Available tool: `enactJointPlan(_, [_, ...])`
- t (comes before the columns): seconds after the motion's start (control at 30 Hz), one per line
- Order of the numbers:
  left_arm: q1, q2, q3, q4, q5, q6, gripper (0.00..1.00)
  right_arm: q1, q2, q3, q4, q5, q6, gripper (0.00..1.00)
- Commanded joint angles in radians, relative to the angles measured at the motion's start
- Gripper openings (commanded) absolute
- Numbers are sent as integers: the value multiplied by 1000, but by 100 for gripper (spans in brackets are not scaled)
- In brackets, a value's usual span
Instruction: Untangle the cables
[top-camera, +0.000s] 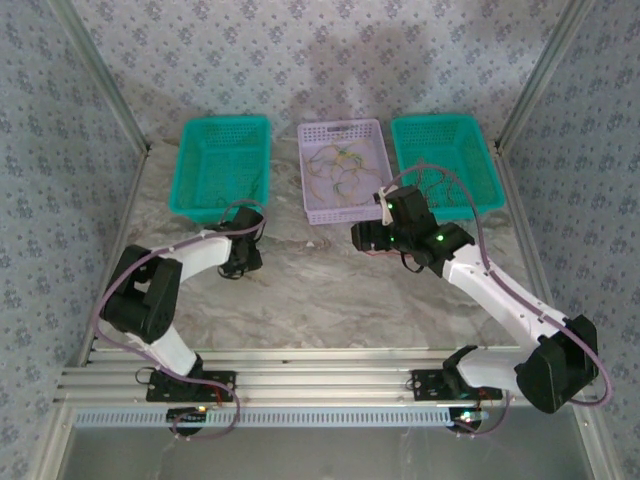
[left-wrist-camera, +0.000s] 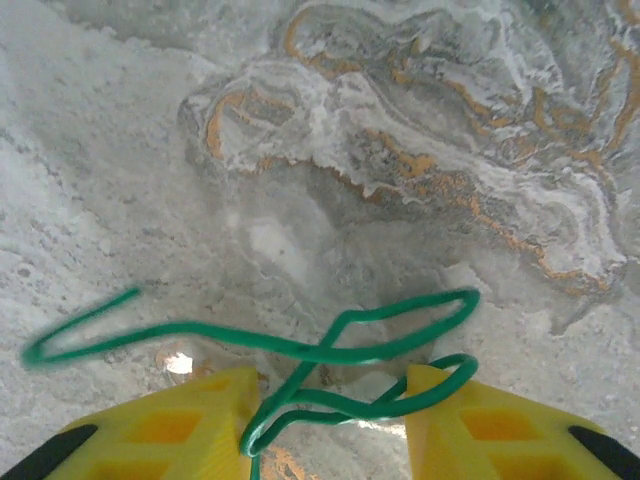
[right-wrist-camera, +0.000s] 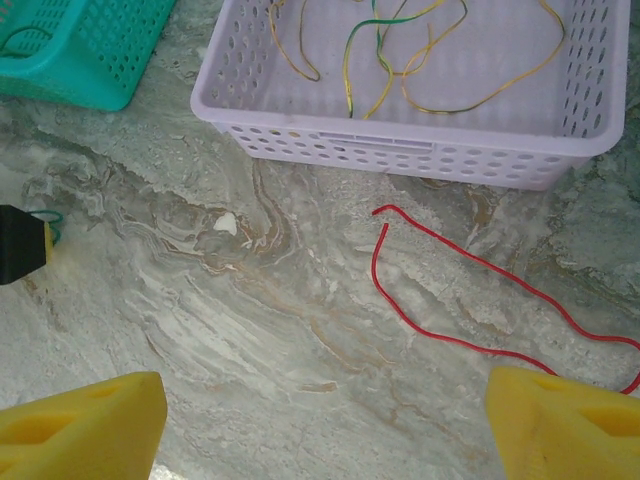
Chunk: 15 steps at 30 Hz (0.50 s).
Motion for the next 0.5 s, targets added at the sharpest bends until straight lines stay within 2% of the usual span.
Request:
enactJointPlan(0.0, [6,37,3,-11,-29,4,34,14,-15,32,-27,26,-21,85])
enactJointPlan(0.3, [3,33,2,-16,-33,4,4,29,-15,38,-32,37,-26,85])
enactJointPlan(0.37, [-2,25,4,-26,-33,1,0,32,-16,39,-34,38,-26,85])
enactJointPlan(0.47, [-17,-7,5,-46,-36,-8,0,36,-19,41,-40,42,-27,85])
